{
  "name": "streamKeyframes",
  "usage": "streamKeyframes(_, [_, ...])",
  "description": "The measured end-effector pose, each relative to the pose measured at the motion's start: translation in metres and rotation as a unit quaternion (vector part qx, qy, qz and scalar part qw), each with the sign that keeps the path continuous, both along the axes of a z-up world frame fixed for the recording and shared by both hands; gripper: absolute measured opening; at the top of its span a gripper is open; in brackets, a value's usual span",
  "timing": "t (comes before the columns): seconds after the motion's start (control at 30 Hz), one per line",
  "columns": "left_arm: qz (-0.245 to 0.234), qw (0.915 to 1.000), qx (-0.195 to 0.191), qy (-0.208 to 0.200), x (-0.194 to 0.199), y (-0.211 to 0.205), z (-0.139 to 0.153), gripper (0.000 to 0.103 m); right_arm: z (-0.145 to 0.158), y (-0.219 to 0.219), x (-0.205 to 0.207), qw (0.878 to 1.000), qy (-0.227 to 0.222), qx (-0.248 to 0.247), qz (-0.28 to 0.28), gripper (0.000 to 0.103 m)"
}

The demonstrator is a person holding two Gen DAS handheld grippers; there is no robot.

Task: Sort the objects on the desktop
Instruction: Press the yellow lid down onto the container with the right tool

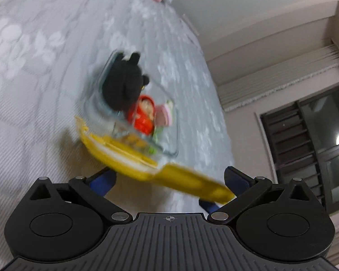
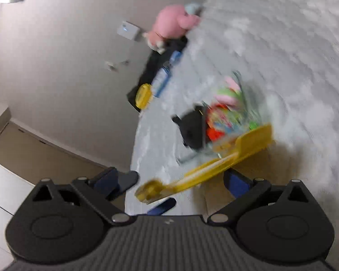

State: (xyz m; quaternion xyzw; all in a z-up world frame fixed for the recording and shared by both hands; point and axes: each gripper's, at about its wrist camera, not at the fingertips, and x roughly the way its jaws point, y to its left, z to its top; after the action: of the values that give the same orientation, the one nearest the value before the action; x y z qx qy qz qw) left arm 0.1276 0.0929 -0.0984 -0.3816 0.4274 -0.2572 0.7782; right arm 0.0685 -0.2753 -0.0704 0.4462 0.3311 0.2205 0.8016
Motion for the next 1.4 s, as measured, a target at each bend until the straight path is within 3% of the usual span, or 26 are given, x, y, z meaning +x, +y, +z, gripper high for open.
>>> streamKeyframes(0.07, [0.01,0.9997,-0.017,-0.011,0.007,0.004,-0.001,0.103,0.004,0.001,0.01,1.0,-0.017,-0.011,-0.013,0.101])
streamKeyframes(0.37, [0.091,0.9947,-0.004,-0.047,0.03,-0.005,-0.003,0.103,0.011,0.003,0.035,0.99,-0.088,-0.104,-0.04,0.101])
streamKeyframes(0.5, [0.119,0.9907,0.02,-0.064,0.041,-0.006,-0.004,0.103,0.007,0.014,0.044,0.976,-0.103,-0.186,-0.043,0.101])
streamKeyframes(0.67, [0.11,0.9899,0.079,-0.042,0.044,-0.005,-0.006,0.103,0.003,0.033,0.052,0.953,-0.129,-0.272,-0.038,0.101])
streamKeyframes(0.7, [0.111,0.9899,0.074,-0.047,0.037,0.0,-0.002,0.103,0.001,0.037,0.053,0.95,-0.133,-0.281,-0.035,0.101])
streamKeyframes(0.8, [0.112,0.9888,0.067,-0.072,0.012,0.008,0.01,0.103,-0.004,0.048,0.052,0.943,-0.142,-0.299,-0.025,0.101])
streamKeyframes(0.9, [0.086,0.9826,0.137,-0.093,0.001,-0.007,0.016,0.103,-0.007,0.06,0.057,0.935,-0.15,-0.32,-0.021,0.101])
streamKeyframes(1.03, [0.022,0.9736,0.219,-0.061,0.016,-0.039,0.006,0.103,-0.009,0.075,0.069,0.932,-0.155,-0.329,-0.003,0.1])
streamKeyframes(1.1, [0.011,0.9705,0.236,-0.046,0.021,-0.046,-0.001,0.103,-0.009,0.078,0.073,0.931,-0.156,-0.329,0.004,0.098])
streamKeyframes(1.23, [0.006,0.9736,0.228,-0.007,0.033,-0.046,-0.016,0.103,-0.004,0.063,0.073,0.939,-0.148,-0.312,-0.007,0.097])
streamKeyframes(1.4, [0.017,0.9778,0.207,0.023,0.042,-0.044,-0.025,0.103,0.025,0.003,0.068,0.944,-0.133,-0.297,-0.05,0.099])
